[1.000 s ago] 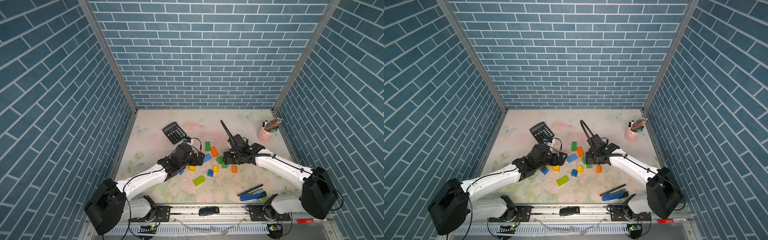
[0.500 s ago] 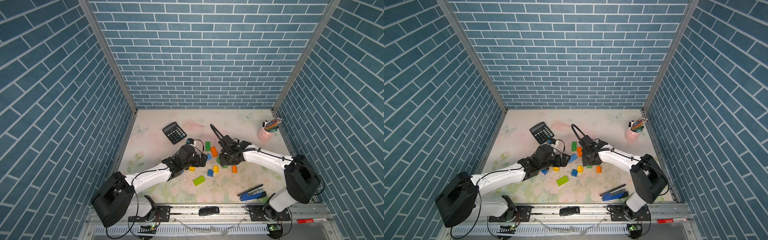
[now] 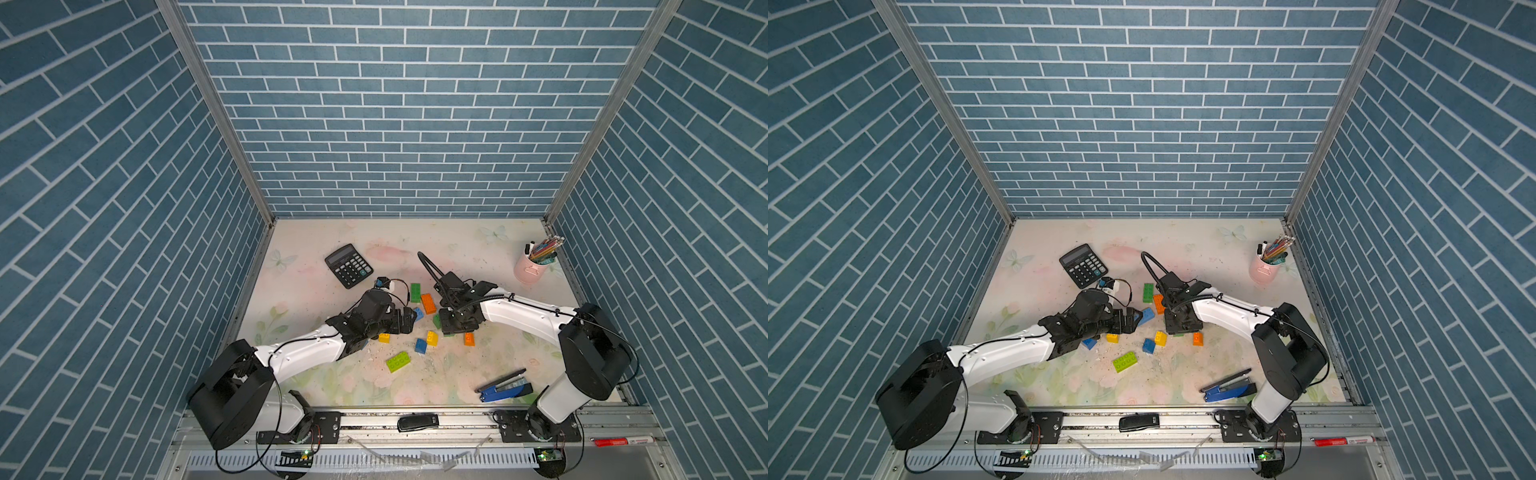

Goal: Assemble a fork with lego
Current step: Pick up the lego brick from the center of the board, then assemble the lego brick with the lego brick.

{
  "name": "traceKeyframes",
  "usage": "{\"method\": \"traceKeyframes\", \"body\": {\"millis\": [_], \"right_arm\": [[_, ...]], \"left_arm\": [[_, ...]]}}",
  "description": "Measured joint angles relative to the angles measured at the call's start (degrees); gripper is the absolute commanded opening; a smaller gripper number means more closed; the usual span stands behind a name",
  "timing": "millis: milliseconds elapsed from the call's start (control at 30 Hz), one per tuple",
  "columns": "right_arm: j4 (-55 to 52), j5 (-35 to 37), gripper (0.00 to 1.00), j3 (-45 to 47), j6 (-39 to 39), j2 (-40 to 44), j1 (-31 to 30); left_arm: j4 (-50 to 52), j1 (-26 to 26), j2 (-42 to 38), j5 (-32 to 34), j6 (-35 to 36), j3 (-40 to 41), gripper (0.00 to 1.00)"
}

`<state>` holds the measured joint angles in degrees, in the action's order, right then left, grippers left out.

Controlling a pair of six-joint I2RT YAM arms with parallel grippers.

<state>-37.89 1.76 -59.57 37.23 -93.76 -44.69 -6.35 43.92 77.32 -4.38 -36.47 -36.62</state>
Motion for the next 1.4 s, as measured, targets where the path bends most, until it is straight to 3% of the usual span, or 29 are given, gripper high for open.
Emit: {"method": "traceKeyframes", "body": {"millis": [267, 600, 933, 1400], "right_arm": [[-0.9, 0.44, 0.35, 0.09, 0.31, 0.59, -0.15], [-4.33, 3.78, 0.32, -0.76, -4.26, 11.17, -0.26], [-6.25, -1.11, 0.28, -9.92, -14.6, 3.69, -0.26], [-8.39, -2.97, 0.27, -12.28, -19.19, -1.7, -0.28]], "left_arm": [[-0.22, 0.0, 0.22, -0.26, 0.02, -0.02, 0.99], [-2.69, 0.26, 4.26, -4.26, -0.07, -2.05, 0.99], [-9.6, -3.08, 3.72, -8.04, -4.39, 2.56, 0.99], [-13.05, -5.07, 2.86, -10.05, -7.5, 5.62, 0.98]]}}
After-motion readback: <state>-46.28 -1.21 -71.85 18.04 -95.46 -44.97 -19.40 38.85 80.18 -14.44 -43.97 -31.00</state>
